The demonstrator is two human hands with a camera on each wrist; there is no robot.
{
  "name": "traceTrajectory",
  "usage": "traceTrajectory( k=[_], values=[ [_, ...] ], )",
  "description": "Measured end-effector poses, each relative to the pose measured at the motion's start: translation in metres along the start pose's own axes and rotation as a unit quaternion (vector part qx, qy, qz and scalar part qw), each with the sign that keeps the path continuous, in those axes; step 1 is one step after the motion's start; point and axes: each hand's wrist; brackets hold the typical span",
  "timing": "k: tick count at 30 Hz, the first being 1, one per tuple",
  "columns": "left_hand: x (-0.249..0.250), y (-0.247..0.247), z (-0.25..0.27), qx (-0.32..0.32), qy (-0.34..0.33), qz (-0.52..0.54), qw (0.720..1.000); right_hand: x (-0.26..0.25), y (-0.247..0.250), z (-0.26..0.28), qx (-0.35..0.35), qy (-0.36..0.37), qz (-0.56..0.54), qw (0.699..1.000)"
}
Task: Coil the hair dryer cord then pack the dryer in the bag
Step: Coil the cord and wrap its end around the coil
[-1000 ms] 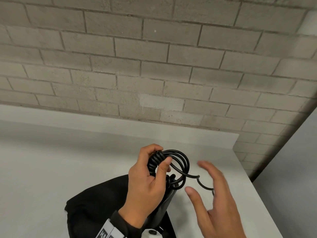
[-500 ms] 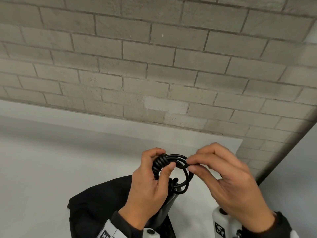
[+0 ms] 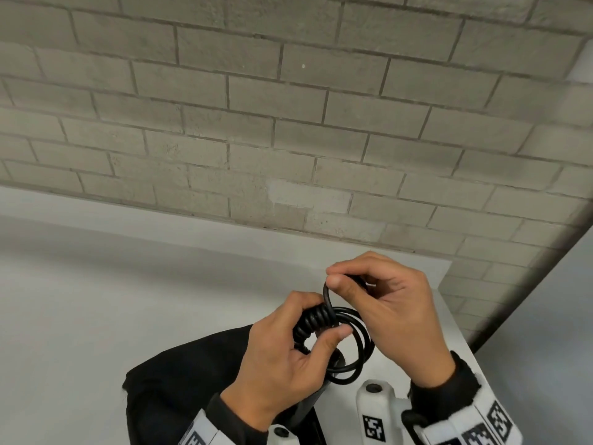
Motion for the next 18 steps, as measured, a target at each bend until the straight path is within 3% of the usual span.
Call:
traceTrajectory(
  k=[7,13,18],
  values=[
    [-0.001,-0.002,0.003,0.015,-0.033,-0.024,0.999,0.01,-0.001,0.015,-0.024,-0.17,-0.104,0.98],
    [-0.002,-0.001,0.001,0.039,-0.024,-0.016,0.999,0.021,0.004,0.042,-0.082,-0.106,-0.137,0.981],
    [-0.001,-0.003,-0.003,0.042,0.015,-0.002,0.999,0.026,0.005,0.051,-0.124,-0.129,-0.092,0.979]
  ],
)
Point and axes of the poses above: each hand's wrist, its own z-axis away from the middle knuckle, its own y-axis out of the back of the hand, x = y × z, and after that the axes turned 5 degrees about z, right-handed
